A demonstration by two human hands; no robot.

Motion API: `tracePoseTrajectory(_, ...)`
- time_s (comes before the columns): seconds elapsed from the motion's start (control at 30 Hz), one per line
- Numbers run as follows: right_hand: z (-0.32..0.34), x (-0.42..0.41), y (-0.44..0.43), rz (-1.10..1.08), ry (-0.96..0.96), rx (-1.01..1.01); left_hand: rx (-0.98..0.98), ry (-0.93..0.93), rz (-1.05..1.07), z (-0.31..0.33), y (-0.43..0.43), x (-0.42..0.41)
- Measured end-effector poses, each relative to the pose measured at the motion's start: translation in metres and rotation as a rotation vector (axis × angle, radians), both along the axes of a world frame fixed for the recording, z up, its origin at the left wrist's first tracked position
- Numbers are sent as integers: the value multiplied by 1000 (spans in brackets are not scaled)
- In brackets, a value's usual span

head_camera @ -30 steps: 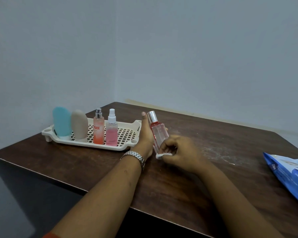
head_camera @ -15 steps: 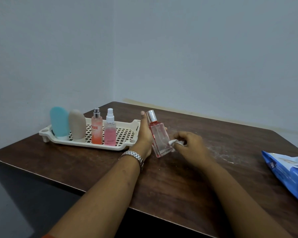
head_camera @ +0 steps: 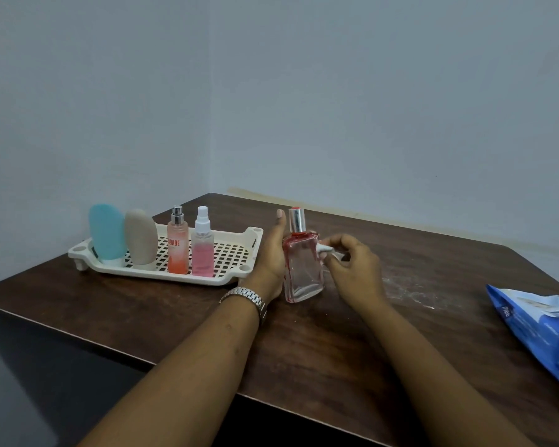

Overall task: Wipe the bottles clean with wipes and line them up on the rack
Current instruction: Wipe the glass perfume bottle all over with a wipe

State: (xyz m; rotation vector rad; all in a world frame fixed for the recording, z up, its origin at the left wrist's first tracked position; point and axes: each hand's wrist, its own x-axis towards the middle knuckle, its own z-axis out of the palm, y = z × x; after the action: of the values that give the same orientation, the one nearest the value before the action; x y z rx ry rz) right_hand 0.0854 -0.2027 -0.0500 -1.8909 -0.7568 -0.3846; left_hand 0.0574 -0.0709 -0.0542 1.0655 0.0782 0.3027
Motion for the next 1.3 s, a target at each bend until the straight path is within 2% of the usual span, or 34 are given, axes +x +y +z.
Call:
tracePoseTrajectory(0.17,4,4,2,37,-6,268,99,-64,-29,1,-6,-5)
tracePoseTrajectory(0.4,1,15,-4,124,164,270,168,-58,-12,4,-7,-7)
tracePoseTrajectory(0.47,-2,16,-6,101,222,182,162,-50,-16,3,-7,-7)
tracePoseTrajectory(0.6,-4,14,-15,93,345,-177,120,-67,-30,1,-4,-4)
tracePoseTrajectory(0.67,-4,13,-17,102,353,-247,132,-83,-29,1,-6,-4)
tracePoseTrajectory(0.73,-2,13,-15,99,331,-175,149,-89,-10,0,-6,-3)
tracePoseTrajectory(0.83,4,11,-11,122,292,118,222,-110,65,-3,-4,-1)
tracePoseTrajectory(0.9,8,11,-11,94,147,188,287,-134,120,-4,-5,-1)
tracePoseTrajectory(1.0,12,5,-10,52,-111,118,346,-150,135,-3,-8,-2)
tracePoseTrajectory(1.07,13,3,-9,49,-206,65,362,-161,146,-2,-9,-2)
tracePoseTrajectory(1.2,12,3,-10,4,-311,-13,382,-173,156,-2,-9,-1)
tracePoseTrajectory(1.3,12,-1,-7,-55,-291,-7,382,-180,151,-4,-9,0)
